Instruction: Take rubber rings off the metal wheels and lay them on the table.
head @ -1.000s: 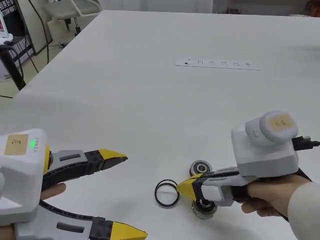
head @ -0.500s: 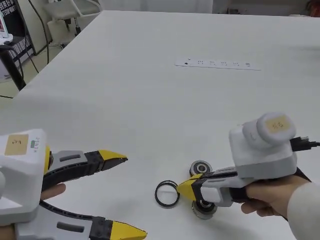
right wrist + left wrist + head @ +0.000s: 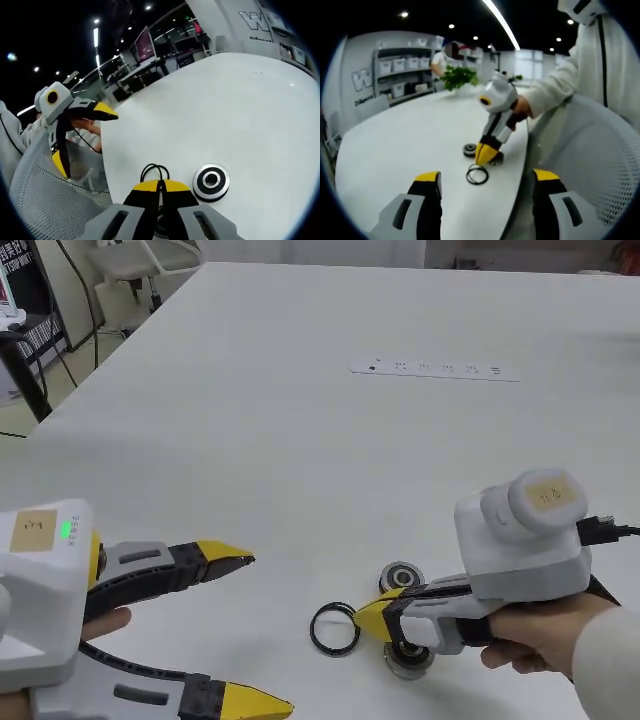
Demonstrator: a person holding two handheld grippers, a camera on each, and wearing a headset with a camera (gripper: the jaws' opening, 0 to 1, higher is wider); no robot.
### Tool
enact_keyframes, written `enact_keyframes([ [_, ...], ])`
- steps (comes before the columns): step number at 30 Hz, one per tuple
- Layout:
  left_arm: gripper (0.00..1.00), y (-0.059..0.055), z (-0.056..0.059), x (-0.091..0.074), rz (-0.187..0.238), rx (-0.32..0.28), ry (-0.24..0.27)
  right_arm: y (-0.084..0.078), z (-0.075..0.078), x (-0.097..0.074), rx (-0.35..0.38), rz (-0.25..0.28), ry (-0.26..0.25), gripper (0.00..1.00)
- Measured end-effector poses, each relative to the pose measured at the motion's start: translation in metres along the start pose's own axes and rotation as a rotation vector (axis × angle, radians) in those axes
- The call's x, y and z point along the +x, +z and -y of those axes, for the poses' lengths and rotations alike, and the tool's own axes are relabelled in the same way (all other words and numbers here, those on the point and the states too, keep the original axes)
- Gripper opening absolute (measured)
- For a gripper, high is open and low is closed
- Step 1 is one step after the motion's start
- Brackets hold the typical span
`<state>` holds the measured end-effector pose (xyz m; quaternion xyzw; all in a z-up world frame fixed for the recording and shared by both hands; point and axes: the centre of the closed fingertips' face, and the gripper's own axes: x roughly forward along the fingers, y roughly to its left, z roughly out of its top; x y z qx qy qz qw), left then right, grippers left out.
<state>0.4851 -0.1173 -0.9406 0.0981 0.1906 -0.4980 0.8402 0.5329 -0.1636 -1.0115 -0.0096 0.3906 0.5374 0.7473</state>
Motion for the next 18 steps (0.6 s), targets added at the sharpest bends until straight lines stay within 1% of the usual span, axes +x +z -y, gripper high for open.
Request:
enact_keyframes([
  [4,0.74,0.0,0.0001,0.0,0.0,0.002,0.001,0.0006,0.0007,0.0007,-0.013,0.003,-0.006,0.0],
  [7,0.75,-0.0003,0.0,-0.0001,-0.002,0.001,0.001,0.0009,-0.0012,0.0016,-0.006,0.006,0.008,0.0],
  [10,0.75,-0.0003,-0.0003,-0.0002,-0.003,0.004,0.003,0.0014,0.0006,0.0018,-0.022,0.007,-0.003,0.02],
  [18,0.74,0.0002,-0.0017,-0.0012,-0.002,0.006,0.01,0.0041,0.0035,0.0,-0.018,0.018,-0.014,0.01],
])
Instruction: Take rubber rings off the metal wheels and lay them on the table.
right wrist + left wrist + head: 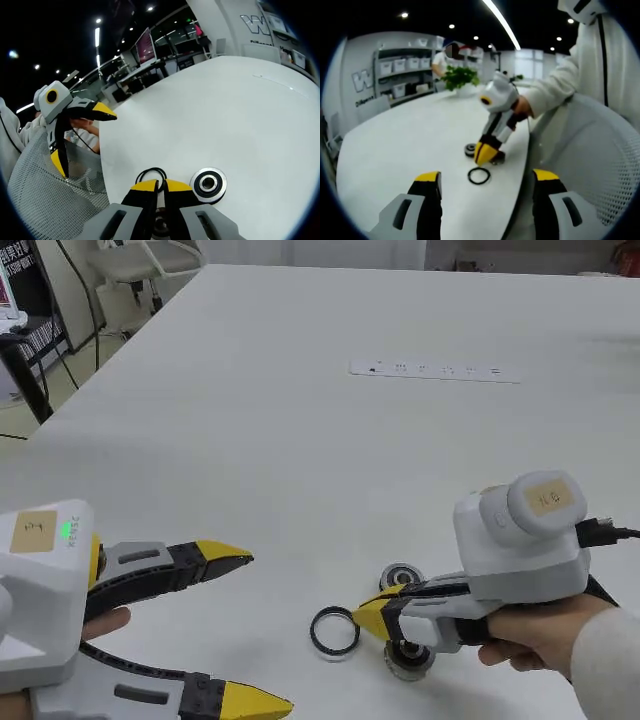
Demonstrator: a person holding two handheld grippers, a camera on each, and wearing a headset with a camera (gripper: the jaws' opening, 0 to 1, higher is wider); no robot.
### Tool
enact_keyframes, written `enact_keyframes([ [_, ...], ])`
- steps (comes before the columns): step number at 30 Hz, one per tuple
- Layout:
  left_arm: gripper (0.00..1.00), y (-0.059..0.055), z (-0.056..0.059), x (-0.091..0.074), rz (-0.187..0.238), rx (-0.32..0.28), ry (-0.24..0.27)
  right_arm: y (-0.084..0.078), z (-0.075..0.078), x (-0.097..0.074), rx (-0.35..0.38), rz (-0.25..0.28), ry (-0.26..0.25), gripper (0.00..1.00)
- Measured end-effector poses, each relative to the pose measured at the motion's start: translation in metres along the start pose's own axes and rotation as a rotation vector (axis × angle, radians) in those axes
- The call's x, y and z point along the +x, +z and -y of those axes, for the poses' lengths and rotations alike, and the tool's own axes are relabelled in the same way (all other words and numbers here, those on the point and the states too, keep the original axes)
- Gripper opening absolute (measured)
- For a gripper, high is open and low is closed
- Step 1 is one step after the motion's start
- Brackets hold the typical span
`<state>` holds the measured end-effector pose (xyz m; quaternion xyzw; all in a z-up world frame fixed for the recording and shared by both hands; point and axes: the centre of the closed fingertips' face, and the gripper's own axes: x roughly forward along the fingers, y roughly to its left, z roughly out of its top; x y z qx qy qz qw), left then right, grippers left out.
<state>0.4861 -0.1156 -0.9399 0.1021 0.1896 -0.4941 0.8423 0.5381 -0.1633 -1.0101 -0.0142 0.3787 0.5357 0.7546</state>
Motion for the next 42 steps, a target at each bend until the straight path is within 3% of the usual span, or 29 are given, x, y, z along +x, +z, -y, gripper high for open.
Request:
enact_keyframes([
  [8,0.75,0.006,-0.004,-0.003,0.0,0.015,0.006,0.011,0.004,-0.008,0.004,0.041,-0.012,0.02],
  [19,0.76,0.05,-0.015,-0.013,0.022,0.122,0.019,0.037,0.025,-0.031,0.023,0.148,-0.072,0.03],
  [23,0.76,0.065,-0.017,-0.013,0.032,0.153,0.002,0.042,0.031,-0.039,0.031,0.173,-0.095,0.03],
  [28,0.78,0.079,-0.02,-0.003,0.031,0.189,-0.017,0.042,0.039,-0.047,0.021,0.182,-0.121,0.04],
  [37,0.77,0.107,-0.024,0.021,0.065,0.246,-0.079,0.04,0.052,-0.062,-0.046,0.178,-0.165,0.05],
  [42,0.73,0.124,-0.036,0.039,0.043,0.281,-0.05,0.03,0.059,-0.065,-0.069,0.143,-0.178,0.06],
])
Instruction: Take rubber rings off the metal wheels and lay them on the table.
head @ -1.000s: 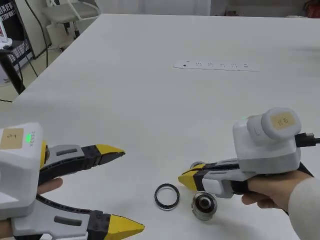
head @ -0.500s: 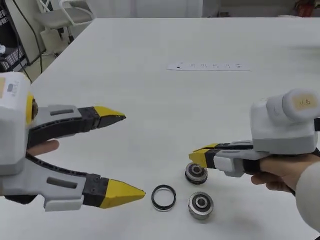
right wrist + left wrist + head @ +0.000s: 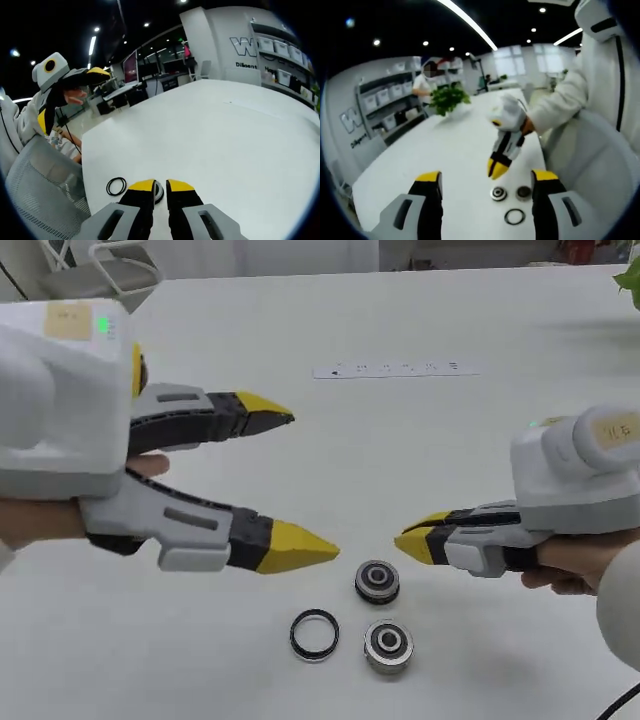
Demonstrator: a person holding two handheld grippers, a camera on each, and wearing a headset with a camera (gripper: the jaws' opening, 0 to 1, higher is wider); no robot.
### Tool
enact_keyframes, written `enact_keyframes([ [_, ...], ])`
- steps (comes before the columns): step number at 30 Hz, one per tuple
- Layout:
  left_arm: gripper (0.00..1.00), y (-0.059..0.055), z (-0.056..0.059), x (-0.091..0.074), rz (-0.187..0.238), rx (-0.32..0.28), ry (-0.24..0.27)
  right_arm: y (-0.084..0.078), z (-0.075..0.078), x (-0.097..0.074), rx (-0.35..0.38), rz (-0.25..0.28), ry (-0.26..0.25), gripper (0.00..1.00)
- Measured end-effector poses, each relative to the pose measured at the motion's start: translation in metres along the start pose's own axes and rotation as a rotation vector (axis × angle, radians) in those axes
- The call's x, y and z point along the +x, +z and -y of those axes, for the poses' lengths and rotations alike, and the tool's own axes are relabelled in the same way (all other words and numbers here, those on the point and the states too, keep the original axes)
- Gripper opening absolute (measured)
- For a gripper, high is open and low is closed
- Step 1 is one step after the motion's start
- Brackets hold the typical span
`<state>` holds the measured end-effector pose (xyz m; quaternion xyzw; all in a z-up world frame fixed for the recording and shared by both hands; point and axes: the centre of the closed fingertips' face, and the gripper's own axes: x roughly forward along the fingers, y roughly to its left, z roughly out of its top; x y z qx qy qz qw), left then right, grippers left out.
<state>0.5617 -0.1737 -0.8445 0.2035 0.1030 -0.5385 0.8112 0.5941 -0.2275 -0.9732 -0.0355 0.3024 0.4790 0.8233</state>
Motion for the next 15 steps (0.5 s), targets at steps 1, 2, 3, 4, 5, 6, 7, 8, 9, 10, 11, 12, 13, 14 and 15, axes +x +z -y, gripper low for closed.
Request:
enact_keyframes([
  [1,0.72,0.002,-0.001,0.003,0.0,0.013,-0.002,-0.003,0.0,-0.001,-0.005,-0.009,0.006,0.07],
  [2,0.72,0.006,-0.001,0.008,0.001,0.028,-0.018,-0.005,0.0,-0.001,-0.013,-0.015,0.006,0.08],
  [3,0.72,0.008,0.0,0.012,0.0,0.038,-0.03,-0.007,0.0,-0.001,-0.022,-0.017,0.005,0.08],
  [4,0.72,0.011,0.001,0.015,0.001,0.049,-0.039,-0.008,0.0,-0.002,-0.028,-0.02,0.006,0.08],
  [5,0.71,0.014,0.001,0.02,0.008,0.065,-0.051,-0.01,0.002,-0.001,-0.026,-0.026,0.008,0.08],
  [6,0.71,0.015,0.001,0.023,0.009,0.069,-0.056,-0.011,0.003,-0.001,-0.021,-0.028,0.01,0.09],
  [7,0.71,0.015,0.0,0.029,0.01,0.071,-0.06,-0.012,0.003,-0.001,-0.016,-0.034,0.009,0.1],
  [8,0.7,0.014,0.0,0.033,0.012,0.074,-0.062,-0.013,0.003,-0.001,-0.018,-0.036,0.009,0.11],
  [9,0.7,0.01,0.001,0.038,0.008,0.079,-0.067,-0.013,0.004,-0.001,-0.02,-0.037,0.008,0.12],
  [10,0.69,0.007,0.002,0.043,0.004,0.081,-0.073,-0.014,0.004,-0.001,-0.02,-0.038,0.01,0.13],
  [11,0.68,0.001,0.004,0.048,-0.003,0.083,-0.084,-0.014,0.004,-0.001,-0.019,-0.039,0.013,0.13],
  [12,0.67,-0.003,0.006,0.052,-0.005,0.077,-0.095,-0.016,0.005,-0.001,-0.016,-0.044,0.018,0.13],
  [13,0.67,-0.007,0.01,0.056,0.001,0.053,-0.111,-0.017,0.005,-0.001,-0.016,-0.049,0.019,0.14],
  [14,0.65,-0.009,0.014,0.059,0.012,0.035,-0.124,-0.019,0.004,0.0,-0.017,-0.056,0.023,0.14],
  [15,0.64,-0.011,0.017,0.061,0.023,0.023,-0.134,-0.021,0.003,0.0,-0.017,-0.061,0.027,0.15],
])
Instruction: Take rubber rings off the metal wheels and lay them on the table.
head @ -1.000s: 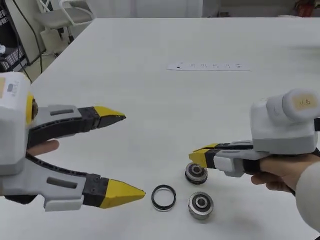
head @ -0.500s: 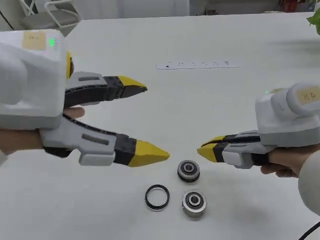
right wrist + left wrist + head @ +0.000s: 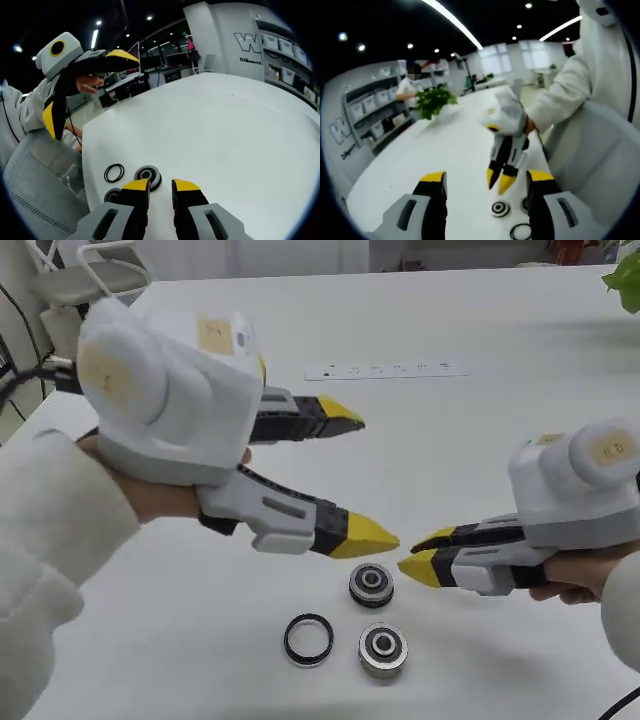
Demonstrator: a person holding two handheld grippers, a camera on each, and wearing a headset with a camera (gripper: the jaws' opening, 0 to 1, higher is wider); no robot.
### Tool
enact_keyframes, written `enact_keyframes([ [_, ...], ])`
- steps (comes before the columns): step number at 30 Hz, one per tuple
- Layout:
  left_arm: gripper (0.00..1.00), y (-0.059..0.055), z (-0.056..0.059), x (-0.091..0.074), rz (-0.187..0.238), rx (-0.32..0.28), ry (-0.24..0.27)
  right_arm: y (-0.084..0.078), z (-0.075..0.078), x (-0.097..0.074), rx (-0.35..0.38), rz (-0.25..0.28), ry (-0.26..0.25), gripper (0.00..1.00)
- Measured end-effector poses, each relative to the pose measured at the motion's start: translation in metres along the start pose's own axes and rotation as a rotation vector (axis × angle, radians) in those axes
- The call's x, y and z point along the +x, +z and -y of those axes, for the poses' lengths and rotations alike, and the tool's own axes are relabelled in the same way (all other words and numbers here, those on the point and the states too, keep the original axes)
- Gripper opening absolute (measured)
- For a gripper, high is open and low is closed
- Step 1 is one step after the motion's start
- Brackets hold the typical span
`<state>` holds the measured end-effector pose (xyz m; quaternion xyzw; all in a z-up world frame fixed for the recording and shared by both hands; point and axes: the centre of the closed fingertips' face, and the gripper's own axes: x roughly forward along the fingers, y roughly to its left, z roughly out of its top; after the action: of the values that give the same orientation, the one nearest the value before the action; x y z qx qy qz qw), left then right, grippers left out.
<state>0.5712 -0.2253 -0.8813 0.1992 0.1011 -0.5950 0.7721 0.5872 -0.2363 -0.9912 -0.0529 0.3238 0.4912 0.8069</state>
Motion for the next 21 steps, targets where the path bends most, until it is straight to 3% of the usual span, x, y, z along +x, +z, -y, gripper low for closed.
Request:
enact_keyframes([
  [4,0.6,-0.016,0.006,0.01,0.006,-0.025,-0.005,-0.006,-0.003,0.003,0.003,-0.019,0.019,0.18],
  [6,0.56,-0.026,0.003,0.014,-0.006,-0.05,0.024,-0.008,-0.005,0.004,0.005,-0.022,0.031,0.2],
  [10,0.52,-0.039,0.001,0.019,0.014,-0.109,0.046,-0.013,-0.008,0.008,-0.011,-0.037,0.048,0.24],
  [16,0.45,-0.07,0.001,0.028,-0.054,-0.119,0.055,-0.02,-0.013,0.014,-0.021,-0.062,0.068,0.28],
  [18,0.41,-0.08,0.003,0.033,-0.077,-0.15,0.044,-0.019,-0.014,0.015,-0.024,-0.06,0.069,0.28],
  [21,0.35,-0.085,0.005,0.037,-0.082,-0.158,0.035,-0.018,-0.014,0.016,-0.023,-0.052,0.068,0.28],
])
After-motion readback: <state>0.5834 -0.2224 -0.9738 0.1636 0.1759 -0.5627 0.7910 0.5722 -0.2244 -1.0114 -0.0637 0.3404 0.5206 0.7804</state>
